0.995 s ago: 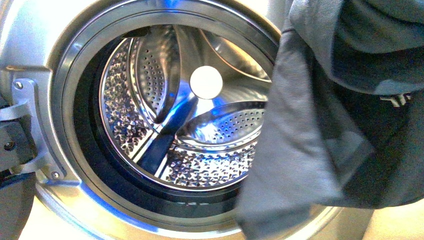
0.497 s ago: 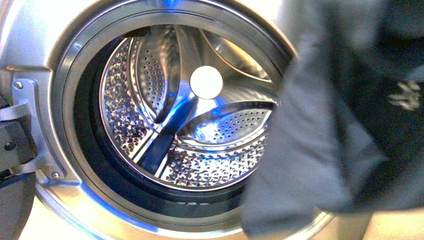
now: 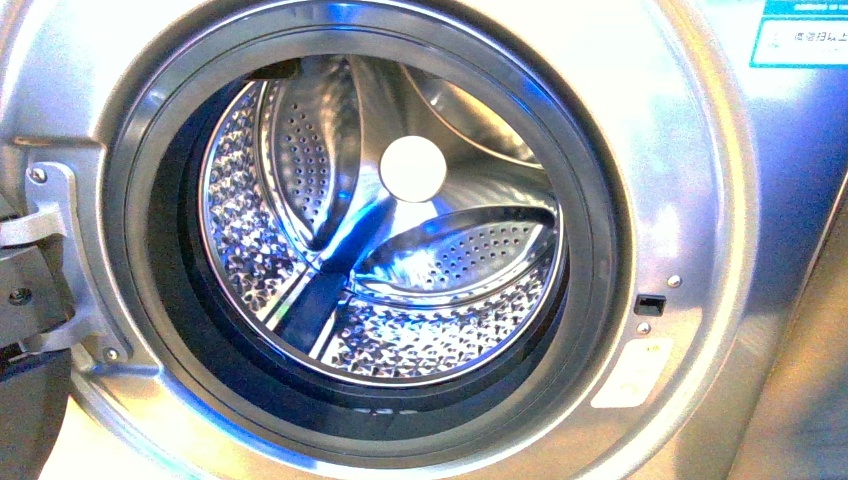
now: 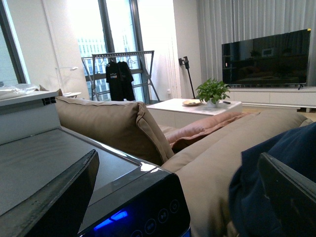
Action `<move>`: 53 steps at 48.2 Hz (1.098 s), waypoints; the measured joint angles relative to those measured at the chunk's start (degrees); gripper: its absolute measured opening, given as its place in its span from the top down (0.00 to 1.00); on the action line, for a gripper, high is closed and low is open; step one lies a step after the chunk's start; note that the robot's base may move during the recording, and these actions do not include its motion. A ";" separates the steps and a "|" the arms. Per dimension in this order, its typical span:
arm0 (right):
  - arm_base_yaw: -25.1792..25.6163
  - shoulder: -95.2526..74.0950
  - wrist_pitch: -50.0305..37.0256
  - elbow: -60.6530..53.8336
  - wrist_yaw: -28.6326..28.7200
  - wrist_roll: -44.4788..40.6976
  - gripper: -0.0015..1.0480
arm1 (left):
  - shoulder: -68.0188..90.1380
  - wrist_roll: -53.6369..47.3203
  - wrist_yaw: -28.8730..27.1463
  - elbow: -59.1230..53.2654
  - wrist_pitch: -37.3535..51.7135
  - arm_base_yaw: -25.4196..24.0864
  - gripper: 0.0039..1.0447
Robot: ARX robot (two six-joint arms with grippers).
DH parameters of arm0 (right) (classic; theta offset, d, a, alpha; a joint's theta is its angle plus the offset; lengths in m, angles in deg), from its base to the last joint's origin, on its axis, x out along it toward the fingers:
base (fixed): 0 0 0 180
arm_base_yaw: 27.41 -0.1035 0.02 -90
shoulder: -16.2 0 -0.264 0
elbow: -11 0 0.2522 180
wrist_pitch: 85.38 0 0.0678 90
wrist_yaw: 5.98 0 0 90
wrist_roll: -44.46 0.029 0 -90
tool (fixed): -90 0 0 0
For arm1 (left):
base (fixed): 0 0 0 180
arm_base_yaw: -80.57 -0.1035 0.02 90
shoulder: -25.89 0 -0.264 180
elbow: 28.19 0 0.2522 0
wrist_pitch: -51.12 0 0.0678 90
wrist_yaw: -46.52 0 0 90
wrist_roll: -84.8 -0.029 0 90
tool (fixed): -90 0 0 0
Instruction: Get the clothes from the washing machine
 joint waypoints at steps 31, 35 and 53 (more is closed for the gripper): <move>21.68 -14.97 8.57 -11.96 22.86 -9.75 0.95 | 0.00 0.00 0.00 0.00 0.00 0.00 0.06; 20.85 -18.73 15.98 -13.64 21.86 -17.86 0.95 | 0.00 0.00 0.00 0.00 0.00 0.00 0.06; 16.98 -43.23 22.05 -14.84 9.40 -42.80 0.95 | 0.00 0.00 0.00 0.02 0.00 0.00 0.06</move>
